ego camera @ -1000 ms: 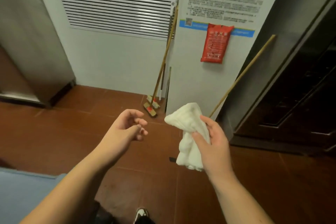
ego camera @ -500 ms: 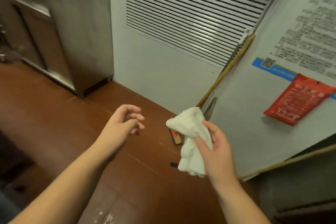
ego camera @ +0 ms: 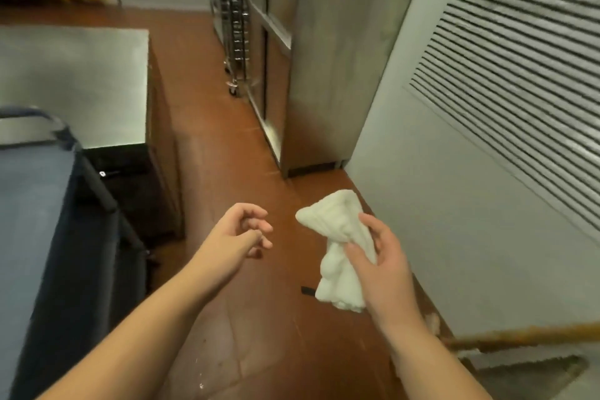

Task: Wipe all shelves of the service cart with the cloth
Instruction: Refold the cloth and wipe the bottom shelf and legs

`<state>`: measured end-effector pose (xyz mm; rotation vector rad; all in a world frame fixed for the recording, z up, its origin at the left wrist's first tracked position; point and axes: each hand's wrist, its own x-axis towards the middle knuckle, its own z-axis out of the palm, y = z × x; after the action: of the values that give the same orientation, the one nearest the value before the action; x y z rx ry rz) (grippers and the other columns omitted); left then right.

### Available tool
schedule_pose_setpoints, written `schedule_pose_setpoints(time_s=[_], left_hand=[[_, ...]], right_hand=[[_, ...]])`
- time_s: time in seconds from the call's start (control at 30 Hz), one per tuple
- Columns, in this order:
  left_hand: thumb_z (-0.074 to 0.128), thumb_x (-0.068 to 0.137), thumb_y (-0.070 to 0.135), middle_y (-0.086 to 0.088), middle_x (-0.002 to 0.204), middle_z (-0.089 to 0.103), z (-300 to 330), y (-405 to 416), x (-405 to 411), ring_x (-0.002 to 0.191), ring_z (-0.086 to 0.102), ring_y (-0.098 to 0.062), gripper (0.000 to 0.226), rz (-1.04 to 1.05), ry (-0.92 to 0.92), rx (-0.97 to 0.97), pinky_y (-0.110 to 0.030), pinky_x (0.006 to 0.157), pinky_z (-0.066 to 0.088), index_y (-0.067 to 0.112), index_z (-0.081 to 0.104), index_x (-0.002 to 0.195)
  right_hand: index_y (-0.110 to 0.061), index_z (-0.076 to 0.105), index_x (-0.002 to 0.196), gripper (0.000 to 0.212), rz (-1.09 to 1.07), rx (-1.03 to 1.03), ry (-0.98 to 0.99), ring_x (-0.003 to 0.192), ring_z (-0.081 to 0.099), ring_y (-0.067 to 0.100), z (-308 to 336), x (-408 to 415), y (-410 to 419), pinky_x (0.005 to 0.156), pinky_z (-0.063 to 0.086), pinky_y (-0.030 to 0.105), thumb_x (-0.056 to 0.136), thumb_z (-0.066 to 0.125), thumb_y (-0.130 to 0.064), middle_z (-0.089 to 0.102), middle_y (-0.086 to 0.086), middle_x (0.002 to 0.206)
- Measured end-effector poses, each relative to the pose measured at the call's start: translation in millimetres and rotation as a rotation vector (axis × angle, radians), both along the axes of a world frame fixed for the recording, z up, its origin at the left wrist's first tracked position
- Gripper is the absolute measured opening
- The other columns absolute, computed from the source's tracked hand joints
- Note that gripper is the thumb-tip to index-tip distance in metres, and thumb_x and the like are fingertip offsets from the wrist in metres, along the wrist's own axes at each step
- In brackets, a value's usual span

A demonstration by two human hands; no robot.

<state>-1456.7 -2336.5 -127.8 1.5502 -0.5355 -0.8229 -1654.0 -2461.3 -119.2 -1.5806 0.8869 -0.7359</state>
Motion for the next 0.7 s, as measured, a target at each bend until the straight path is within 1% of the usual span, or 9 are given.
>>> schedule_pose_setpoints(time_s=[0.07, 0.17, 0.3, 0.37, 0.43, 0.47, 0.53, 0.6, 0.7], left_hand=[[0.045, 0.091, -0.006, -0.007, 0.092, 0.065, 5, 0, 11, 0.075, 0.067, -0.022, 0.03, 0.093, -0.009, 0.01, -0.035, 0.068, 0.054, 0.017, 0.056, 0.107], [0.045, 0.089, -0.008, -0.008, 0.092, 0.065, 4, 20, 38, 0.074, 0.066, -0.02, 0.032, 0.309, 0.013, -0.006, -0.028, 0.062, 0.052, 0.014, 0.056, 0.11], [0.048, 0.087, -0.011, -0.008, 0.092, 0.067, -10, 68, 83, 0.073, 0.067, -0.019, 0.035, 0.623, 0.043, 0.005, -0.035, 0.066, 0.054, 0.016, 0.059, 0.107], [0.052, 0.083, -0.01, -0.002, 0.087, 0.068, -20, 87, 104, 0.074, 0.067, -0.019, 0.036, 0.753, 0.078, -0.014, -0.035, 0.067, 0.052, 0.018, 0.061, 0.104], [0.055, 0.079, -0.003, 0.001, 0.087, 0.069, -28, 97, 126, 0.075, 0.067, -0.019, 0.034, 0.816, 0.078, -0.017, -0.034, 0.066, 0.052, 0.019, 0.061, 0.104], [0.054, 0.08, -0.002, 0.0, 0.087, 0.069, -31, 98, 140, 0.075, 0.066, -0.019, 0.033, 0.832, 0.076, -0.017, -0.034, 0.067, 0.052, 0.019, 0.061, 0.104], [0.049, 0.085, -0.008, -0.004, 0.089, 0.067, -32, 97, 169, 0.075, 0.065, -0.019, 0.034, 0.871, 0.085, -0.005, -0.034, 0.068, 0.052, 0.015, 0.059, 0.106], [0.044, 0.087, -0.011, -0.009, 0.093, 0.065, -28, 95, 196, 0.073, 0.064, -0.018, 0.034, 0.906, 0.08, 0.002, -0.033, 0.068, 0.054, 0.011, 0.057, 0.109], [0.04, 0.088, -0.013, -0.01, 0.094, 0.062, -21, 99, 230, 0.07, 0.063, -0.016, 0.033, 0.98, 0.068, -0.003, -0.031, 0.066, 0.052, 0.008, 0.055, 0.109]], right_hand=[[-0.045, 0.06, 0.117, 0.034, 0.126, 0.02, 0.015, 0.101, 0.069, 0.007, 0, 33, -21, 0.088, 0.06, 0.041, 0.093, 0.071, -0.023, 0.069, -0.019, 0.108], [-0.039, 0.06, 0.121, 0.035, 0.303, 0.065, 0.014, 0.101, 0.07, 0.013, -8, 93, -31, 0.089, 0.059, 0.045, 0.092, 0.073, -0.024, 0.071, -0.01, 0.11], [-0.039, 0.06, 0.122, 0.037, 0.549, 0.082, 0.034, 0.104, 0.069, 0.014, -25, 180, -19, 0.091, 0.058, 0.045, 0.092, 0.073, -0.022, 0.07, -0.007, 0.114], [-0.041, 0.06, 0.121, 0.037, 0.669, 0.069, 0.057, 0.105, 0.069, 0.012, -31, 225, -7, 0.091, 0.058, 0.038, 0.092, 0.073, -0.022, 0.07, -0.01, 0.114], [-0.041, 0.059, 0.122, 0.037, 0.79, 0.059, 0.068, 0.104, 0.068, 0.007, -31, 268, 6, 0.085, 0.058, 0.027, 0.092, 0.072, -0.023, 0.069, -0.011, 0.113], [-0.04, 0.058, 0.123, 0.038, 0.841, 0.035, 0.075, 0.104, 0.067, 0.005, -30, 290, 10, 0.082, 0.056, 0.021, 0.092, 0.071, -0.022, 0.068, -0.012, 0.114], [-0.034, 0.058, 0.125, 0.038, 0.922, -0.018, 0.085, 0.102, 0.064, -0.002, -25, 332, 16, 0.077, 0.052, 0.011, 0.093, 0.069, -0.016, 0.066, -0.012, 0.115], [-0.029, 0.059, 0.125, 0.037, 0.965, -0.031, 0.077, 0.099, 0.063, -0.007, -18, 369, 20, 0.074, 0.049, 0.007, 0.093, 0.068, -0.013, 0.066, -0.012, 0.114], [-0.029, 0.059, 0.125, 0.037, 1.031, -0.064, 0.068, 0.1, 0.062, -0.008, -12, 418, 20, 0.075, 0.049, 0.007, 0.093, 0.068, -0.013, 0.066, -0.014, 0.113]])
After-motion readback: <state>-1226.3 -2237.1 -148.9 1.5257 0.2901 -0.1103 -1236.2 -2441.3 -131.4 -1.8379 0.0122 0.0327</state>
